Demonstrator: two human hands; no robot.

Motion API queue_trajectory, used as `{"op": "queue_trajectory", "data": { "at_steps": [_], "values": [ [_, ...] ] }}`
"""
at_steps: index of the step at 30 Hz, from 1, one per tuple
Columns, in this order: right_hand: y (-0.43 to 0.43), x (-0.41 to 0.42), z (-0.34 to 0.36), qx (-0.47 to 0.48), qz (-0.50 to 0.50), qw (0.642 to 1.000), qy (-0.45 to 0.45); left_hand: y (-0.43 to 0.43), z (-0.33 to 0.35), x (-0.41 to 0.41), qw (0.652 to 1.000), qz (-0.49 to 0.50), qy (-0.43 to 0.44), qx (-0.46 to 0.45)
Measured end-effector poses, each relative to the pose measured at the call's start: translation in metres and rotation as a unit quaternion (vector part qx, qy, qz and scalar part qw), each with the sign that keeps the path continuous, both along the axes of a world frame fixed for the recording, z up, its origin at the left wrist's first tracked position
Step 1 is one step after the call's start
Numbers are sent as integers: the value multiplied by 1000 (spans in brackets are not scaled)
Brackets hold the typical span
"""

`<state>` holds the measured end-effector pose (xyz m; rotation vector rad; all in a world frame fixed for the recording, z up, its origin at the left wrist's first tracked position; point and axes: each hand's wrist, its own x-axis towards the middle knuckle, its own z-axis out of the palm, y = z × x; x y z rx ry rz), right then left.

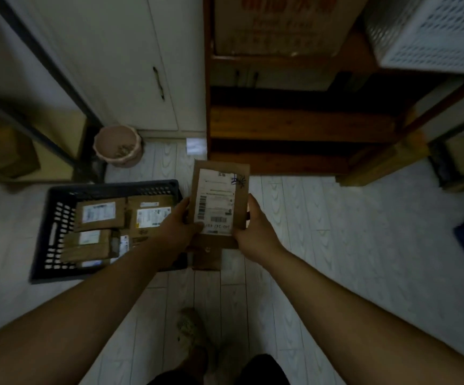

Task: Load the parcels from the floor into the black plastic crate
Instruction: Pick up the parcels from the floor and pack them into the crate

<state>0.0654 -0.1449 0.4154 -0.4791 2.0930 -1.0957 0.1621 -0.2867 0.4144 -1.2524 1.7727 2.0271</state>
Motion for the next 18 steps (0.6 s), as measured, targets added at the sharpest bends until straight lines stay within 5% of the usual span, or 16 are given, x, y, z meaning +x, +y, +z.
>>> {"op": "queue_trajectory", "data": {
  "at_steps": [10, 14, 18],
  "values": [
    [13, 86, 121, -29, 54, 998, 15, 22, 142, 108, 987, 97, -9, -126],
    [6, 98, 159, -110, 1, 994, -4, 19, 196, 135, 980, 40, -12, -196],
    [-7, 106, 185, -87, -17, 996, 31, 2, 236, 166, 975, -35, -43, -215]
  ]
}}
